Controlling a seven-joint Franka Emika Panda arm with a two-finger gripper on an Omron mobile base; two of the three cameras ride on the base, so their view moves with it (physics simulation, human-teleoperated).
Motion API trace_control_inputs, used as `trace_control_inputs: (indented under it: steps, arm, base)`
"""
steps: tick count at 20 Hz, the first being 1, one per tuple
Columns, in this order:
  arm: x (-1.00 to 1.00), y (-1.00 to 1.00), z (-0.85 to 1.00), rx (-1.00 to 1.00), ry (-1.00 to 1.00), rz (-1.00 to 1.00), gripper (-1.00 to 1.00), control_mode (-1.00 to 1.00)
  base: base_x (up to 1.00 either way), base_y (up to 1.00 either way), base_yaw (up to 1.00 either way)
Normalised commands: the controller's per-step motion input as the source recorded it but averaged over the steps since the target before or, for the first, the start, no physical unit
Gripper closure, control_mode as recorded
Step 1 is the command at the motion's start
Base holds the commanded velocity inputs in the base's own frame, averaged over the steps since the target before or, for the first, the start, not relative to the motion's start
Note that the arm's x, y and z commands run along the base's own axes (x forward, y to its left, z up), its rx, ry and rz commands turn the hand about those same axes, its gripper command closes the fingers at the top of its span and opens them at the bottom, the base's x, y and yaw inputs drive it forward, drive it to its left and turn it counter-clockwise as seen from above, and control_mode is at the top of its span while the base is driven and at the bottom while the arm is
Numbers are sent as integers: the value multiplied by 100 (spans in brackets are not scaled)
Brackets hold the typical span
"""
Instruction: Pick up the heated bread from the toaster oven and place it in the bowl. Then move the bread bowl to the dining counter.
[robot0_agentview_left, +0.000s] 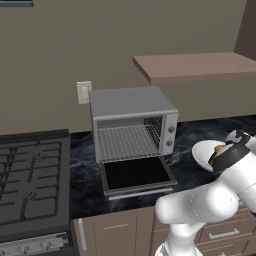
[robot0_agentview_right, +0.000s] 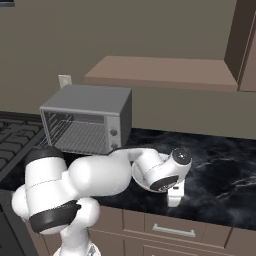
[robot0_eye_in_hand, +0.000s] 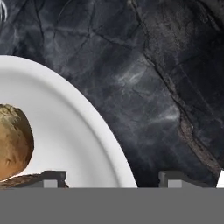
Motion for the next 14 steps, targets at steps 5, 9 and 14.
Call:
trace_control_inputs:
  steps: [5,9,14]
  arm:
    - [4,0,-8,0,0,0,100,-100]
    - [-2,0,0,0,-3,0,100,-100]
    - [-31,12,32,0,-11,-2,100,-100]
  base:
    - [0,0,0]
    - [0,0,0]
    - [0,0,0]
